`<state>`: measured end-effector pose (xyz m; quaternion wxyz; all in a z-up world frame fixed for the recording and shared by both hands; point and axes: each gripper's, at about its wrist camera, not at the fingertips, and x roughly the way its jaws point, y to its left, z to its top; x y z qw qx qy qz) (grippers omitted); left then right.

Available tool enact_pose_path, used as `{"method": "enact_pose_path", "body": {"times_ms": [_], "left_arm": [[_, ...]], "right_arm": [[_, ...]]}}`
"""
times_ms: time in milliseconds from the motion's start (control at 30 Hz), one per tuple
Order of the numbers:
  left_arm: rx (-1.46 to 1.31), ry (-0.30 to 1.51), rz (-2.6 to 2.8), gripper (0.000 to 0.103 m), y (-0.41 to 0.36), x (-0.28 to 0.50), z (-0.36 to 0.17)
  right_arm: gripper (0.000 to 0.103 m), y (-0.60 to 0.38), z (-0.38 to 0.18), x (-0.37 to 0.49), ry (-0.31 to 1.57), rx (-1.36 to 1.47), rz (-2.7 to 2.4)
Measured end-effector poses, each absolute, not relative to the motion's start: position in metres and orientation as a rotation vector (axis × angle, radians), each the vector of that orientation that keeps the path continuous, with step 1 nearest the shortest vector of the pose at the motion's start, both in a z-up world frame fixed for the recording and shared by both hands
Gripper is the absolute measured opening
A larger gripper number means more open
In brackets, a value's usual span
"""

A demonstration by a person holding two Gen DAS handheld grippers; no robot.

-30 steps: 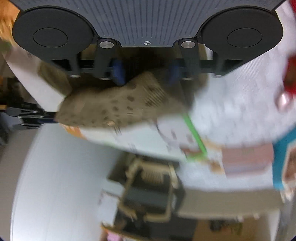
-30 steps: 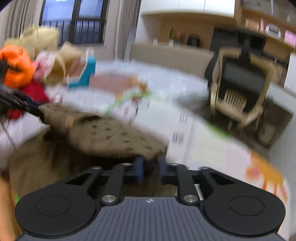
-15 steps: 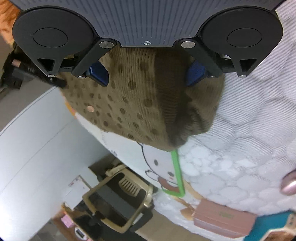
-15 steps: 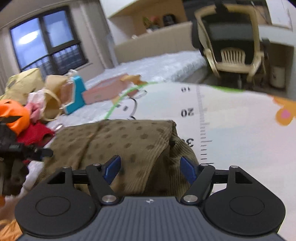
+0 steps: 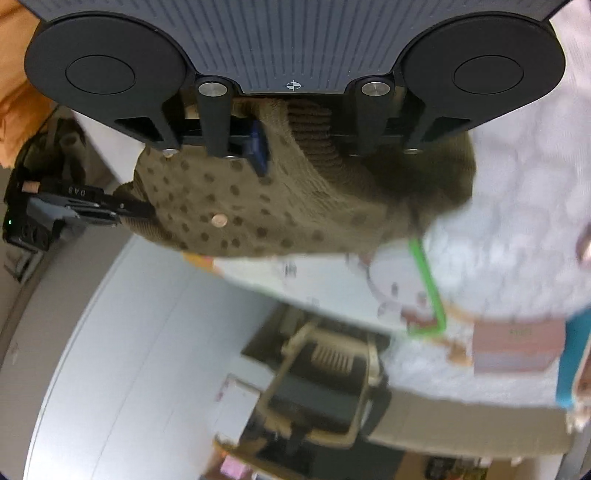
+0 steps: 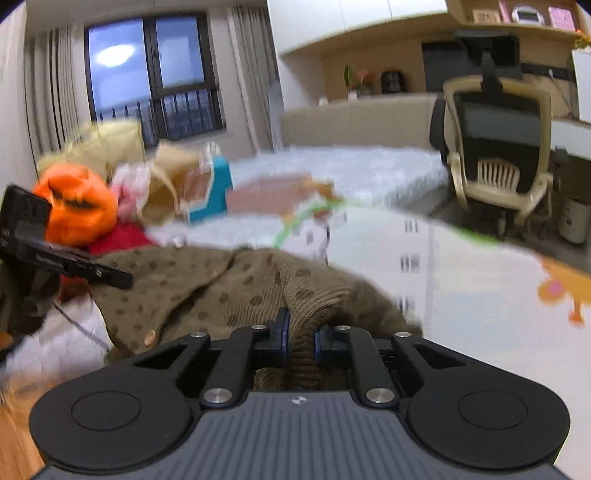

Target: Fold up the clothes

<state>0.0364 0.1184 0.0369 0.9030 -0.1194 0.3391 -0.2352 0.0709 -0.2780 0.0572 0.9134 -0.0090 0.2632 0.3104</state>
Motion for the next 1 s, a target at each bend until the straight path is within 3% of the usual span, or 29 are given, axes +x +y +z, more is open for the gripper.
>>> {"method": "enact_pose_path", "body": {"times_ms": [133,167,233,267,400,667,733,833,1000], "left_arm": [[-0.331,0.837,-0.44,0.064,0.131,0.028,-0.009],[-0.37,0.834,-0.433,0.069,0.138,0.03,-0.01],[-0.453,0.807,-0.425,0.089,0.155,0.033,-0.008],[-0.492,0.783,-0.425,0.092,0.163,0.037,-0.006],[-0.606,0.752,-0.45,0.095,0.172,0.068,-0.007],[-0.585,0.893,-0.531,0.095,0.144,0.156,-0.029],[-0.549,0.888,-0.567,0.096,0.14,0.172,-0.024],[-0.503,0.845,-0.556,0.096,0.134,0.208,-0.011],[-0.421,0.675,-0.477,0.096,0.128,0.263,0.019]], "right_arm": [[0.045,-0.277,0.007,0.062,0.689,-0.094,0.563],[0.049,-0.283,0.004,0.063,0.7,-0.081,0.548],[0.061,-0.296,0.007,0.067,0.695,-0.036,0.521],[0.063,-0.302,0.014,0.07,0.678,-0.006,0.512],[0.078,-0.324,0.033,0.089,0.645,0.185,0.53],[0.079,-0.304,-0.013,0.199,0.887,0.55,0.61],[0.085,-0.291,-0.023,0.225,0.935,0.562,0.658],[0.085,-0.283,-0.015,0.258,0.889,0.602,0.675],[0.084,-0.288,0.015,0.293,0.643,0.543,0.527]]}}
